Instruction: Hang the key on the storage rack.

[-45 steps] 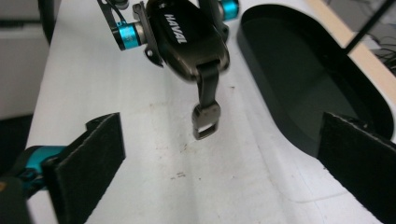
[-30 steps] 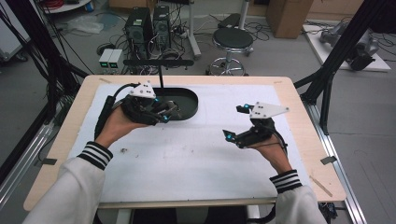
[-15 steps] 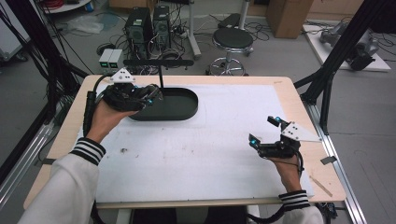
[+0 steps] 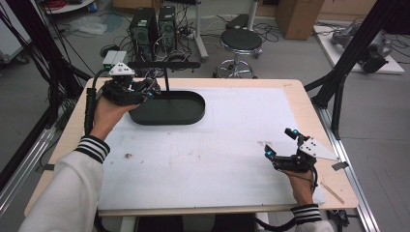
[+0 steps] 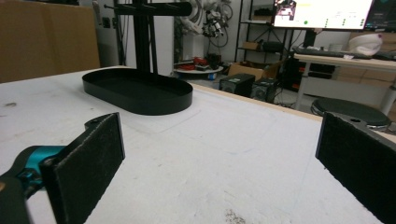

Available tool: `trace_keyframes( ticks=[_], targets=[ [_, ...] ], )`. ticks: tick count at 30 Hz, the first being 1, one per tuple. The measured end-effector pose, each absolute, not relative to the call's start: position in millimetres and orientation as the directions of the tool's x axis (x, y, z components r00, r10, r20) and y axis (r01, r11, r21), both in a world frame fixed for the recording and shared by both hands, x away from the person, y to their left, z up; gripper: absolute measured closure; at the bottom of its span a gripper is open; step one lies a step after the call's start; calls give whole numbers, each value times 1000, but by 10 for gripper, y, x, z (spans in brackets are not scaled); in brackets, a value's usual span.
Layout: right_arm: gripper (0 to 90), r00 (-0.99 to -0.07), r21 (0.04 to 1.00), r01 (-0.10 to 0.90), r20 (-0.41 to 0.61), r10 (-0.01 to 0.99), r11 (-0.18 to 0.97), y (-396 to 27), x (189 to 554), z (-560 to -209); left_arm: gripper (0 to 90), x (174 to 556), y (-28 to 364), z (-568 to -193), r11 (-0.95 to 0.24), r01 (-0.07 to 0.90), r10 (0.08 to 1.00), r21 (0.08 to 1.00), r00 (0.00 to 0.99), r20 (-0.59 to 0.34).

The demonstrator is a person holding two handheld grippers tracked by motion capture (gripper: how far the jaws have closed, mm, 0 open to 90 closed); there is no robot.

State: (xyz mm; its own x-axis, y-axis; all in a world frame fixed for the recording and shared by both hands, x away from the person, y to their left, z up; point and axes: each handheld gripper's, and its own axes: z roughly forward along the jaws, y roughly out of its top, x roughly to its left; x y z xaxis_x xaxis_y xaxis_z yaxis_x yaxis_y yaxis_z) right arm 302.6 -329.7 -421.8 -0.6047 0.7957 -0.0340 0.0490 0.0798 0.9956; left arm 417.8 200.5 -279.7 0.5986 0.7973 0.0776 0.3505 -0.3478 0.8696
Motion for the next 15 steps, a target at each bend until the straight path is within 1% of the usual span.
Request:
trace_keyframes(
  ticks=[3,9,15],
  targets=[
    [2,-597,997,24,-45,801,74,-3294,3012,-4261,487,4228,2048,-2785,-322,358,815,877,576,64],
    [2,-600,998,-16,-59,798,62,-3284,2995,-4341,487,4322,2080,-2788,-310,363,837,879,542,72],
    [2,-598,999,0,-30,801,37,-3291,2975,-4413,487,4376,2083,-2733,-302,356,847,884,526,78]
  ],
)
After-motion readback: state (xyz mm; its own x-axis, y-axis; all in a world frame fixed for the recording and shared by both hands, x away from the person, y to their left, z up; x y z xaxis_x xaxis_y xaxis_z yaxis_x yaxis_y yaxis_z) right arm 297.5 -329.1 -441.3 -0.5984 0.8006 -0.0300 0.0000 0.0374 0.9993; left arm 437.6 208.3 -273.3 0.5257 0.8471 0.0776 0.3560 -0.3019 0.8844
